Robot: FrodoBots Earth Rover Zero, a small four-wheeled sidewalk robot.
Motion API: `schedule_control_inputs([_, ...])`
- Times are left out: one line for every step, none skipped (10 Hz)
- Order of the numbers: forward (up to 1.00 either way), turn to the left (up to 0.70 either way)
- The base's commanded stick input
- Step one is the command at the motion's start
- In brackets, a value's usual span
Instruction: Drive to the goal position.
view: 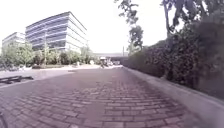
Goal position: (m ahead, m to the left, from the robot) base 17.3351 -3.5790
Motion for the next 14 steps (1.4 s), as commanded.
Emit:
schedule_control_inputs([0.7,0.0])
schedule_control_inputs([0.7,0.0])
schedule_control_inputs([0.7,0.0])
schedule_control_inputs([0.7,0.0])
schedule_control_inputs([0.7,0.0])
schedule_control_inputs([0.7,0.0])
schedule_control_inputs([0.7,0.0])
schedule_control_inputs([0.7,0.0])
schedule_control_inputs([0.7,0.0])
schedule_control_inputs([0.7,0.0])
schedule_control_inputs([0.7,0.0])
schedule_control_inputs([0.7,0.0])
schedule_control_inputs([0.7,0.0])
schedule_control_inputs([0.7,0.0])
